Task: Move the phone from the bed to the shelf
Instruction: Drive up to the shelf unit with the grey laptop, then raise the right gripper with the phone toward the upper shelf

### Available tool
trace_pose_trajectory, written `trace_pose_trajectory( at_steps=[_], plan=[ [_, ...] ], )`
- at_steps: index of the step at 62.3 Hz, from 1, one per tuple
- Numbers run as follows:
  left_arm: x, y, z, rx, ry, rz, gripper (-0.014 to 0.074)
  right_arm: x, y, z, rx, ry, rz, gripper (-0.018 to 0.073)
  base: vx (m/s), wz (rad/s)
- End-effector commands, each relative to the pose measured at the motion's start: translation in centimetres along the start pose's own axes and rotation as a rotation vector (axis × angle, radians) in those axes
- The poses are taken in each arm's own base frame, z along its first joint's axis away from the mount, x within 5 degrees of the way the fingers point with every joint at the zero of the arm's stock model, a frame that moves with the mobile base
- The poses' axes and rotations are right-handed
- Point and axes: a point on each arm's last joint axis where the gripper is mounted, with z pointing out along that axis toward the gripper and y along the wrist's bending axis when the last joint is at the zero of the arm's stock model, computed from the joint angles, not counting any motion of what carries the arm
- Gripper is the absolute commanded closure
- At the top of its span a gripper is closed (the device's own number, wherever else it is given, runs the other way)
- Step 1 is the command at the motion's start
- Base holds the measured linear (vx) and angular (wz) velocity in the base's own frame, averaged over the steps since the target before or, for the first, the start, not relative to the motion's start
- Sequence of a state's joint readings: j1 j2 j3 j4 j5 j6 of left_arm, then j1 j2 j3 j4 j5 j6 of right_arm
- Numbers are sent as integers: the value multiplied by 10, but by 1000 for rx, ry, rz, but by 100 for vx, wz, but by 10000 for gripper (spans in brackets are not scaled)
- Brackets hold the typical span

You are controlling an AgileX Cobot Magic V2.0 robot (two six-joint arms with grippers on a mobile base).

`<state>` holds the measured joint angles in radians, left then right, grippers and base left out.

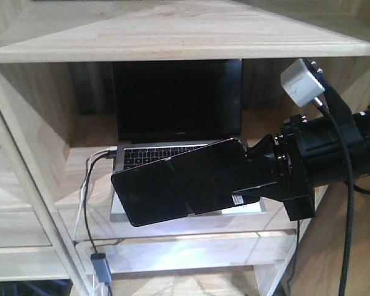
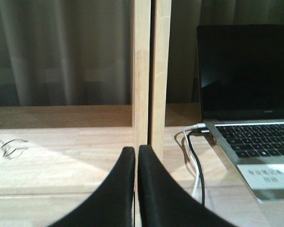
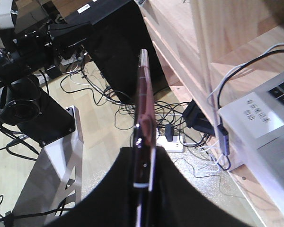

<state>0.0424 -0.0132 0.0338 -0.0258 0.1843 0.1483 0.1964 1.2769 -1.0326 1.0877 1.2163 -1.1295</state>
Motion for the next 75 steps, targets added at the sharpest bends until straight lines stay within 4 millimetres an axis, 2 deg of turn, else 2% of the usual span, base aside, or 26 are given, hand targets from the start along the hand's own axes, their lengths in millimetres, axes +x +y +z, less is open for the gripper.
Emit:
trace_pose_trajectory(
  at_steps=[1, 58, 75],
  plan=[
    [-14, 2, -3, -10, -107, -14, 595, -12, 18, -9, -84, -70, -20, 562, 11, -1],
    [-14, 2, -3, -10, -107, -14, 595, -12, 18, -9, -84, -70, -20, 562, 4, 0],
    [-14, 2, -3, -10, -107, -14, 595, -25, 24, -11, -146, -194, 27, 562, 0, 0]
  ],
)
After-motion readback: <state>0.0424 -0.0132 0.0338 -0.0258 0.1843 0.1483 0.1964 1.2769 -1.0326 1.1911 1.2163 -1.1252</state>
